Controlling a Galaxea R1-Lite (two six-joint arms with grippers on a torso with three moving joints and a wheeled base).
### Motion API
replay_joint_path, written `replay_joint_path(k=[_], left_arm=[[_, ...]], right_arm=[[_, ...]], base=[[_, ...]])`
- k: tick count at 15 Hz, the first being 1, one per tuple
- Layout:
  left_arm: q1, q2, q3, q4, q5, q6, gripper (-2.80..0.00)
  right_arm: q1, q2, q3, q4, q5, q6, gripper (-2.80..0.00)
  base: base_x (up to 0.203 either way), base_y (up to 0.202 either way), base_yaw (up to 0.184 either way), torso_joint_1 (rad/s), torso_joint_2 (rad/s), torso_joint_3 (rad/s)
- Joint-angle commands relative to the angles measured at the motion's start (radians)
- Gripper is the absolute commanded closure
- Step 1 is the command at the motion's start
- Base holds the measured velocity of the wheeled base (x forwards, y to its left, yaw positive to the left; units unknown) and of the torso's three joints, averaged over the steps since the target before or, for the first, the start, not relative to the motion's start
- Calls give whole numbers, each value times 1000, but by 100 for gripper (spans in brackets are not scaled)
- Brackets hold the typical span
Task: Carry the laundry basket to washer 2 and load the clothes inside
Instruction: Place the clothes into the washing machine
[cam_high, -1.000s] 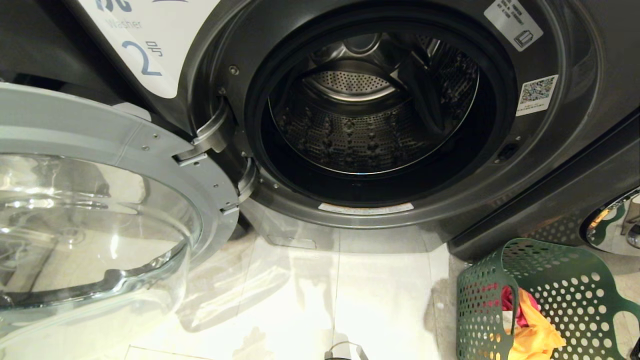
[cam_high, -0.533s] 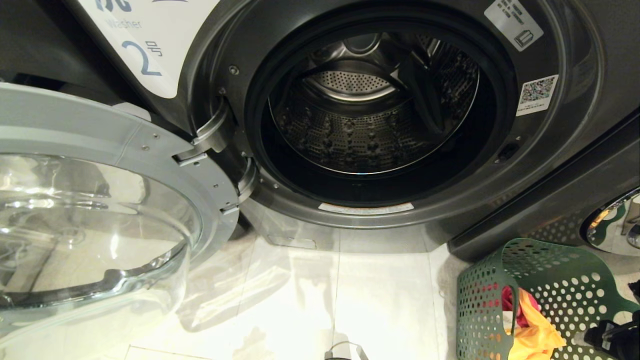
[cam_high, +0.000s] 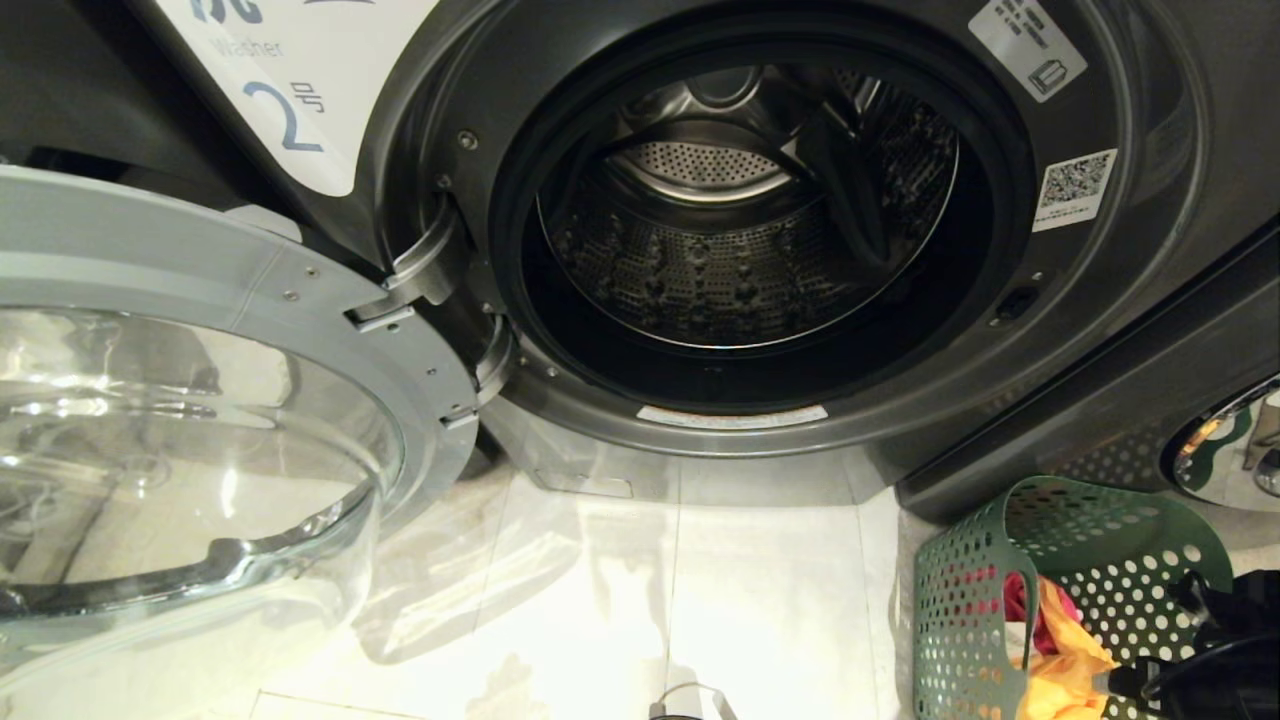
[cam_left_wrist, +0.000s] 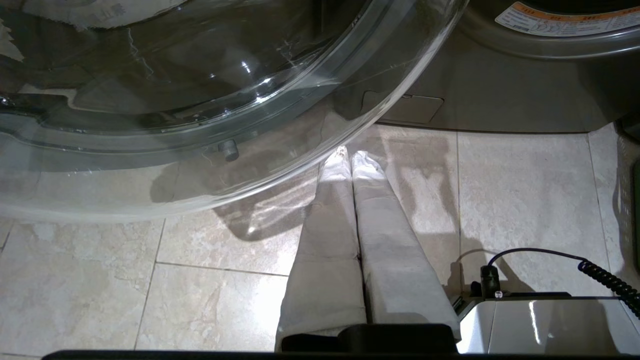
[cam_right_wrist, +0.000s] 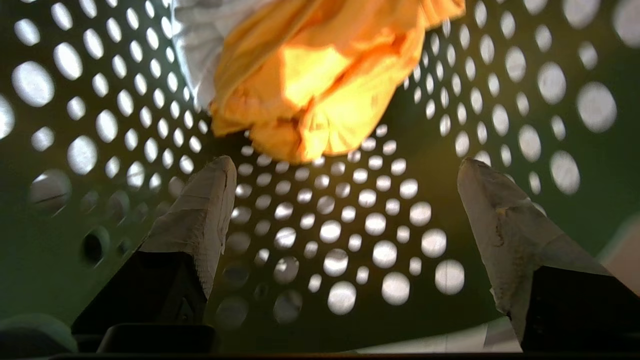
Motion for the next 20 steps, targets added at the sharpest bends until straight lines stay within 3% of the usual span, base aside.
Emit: replay_joint_path(k=[1, 6, 10, 14, 16, 20], left_arm=[[0, 1, 0, 0, 0, 0, 0], [0, 0, 0, 0, 0, 0, 0], [0, 1, 0, 1, 0, 0, 0], [0, 0, 0, -1, 0, 0, 0], [0, 1, 0, 1, 0, 0, 0], [0, 0, 0, 1, 0, 0, 0]], right_arm=[[-4, 162, -32, -69, 11, -25, -280], [-6, 392, -239, -201, 56, -66, -280], [-19, 489, -322, -202, 168, -127, -280], [-28, 562, -449, -149, 188, -120, -280], [-27, 561, -481, -77, 191, -52, -280], [2, 513, -489, -22, 208, 207, -280]], base=[[0, 0, 0, 0, 0, 0], [0, 0, 0, 0, 0, 0], [0, 0, 0, 0, 0, 0], [0, 0, 0, 0, 0, 0], [0, 0, 0, 0, 0, 0], [0, 0, 0, 0, 0, 0]])
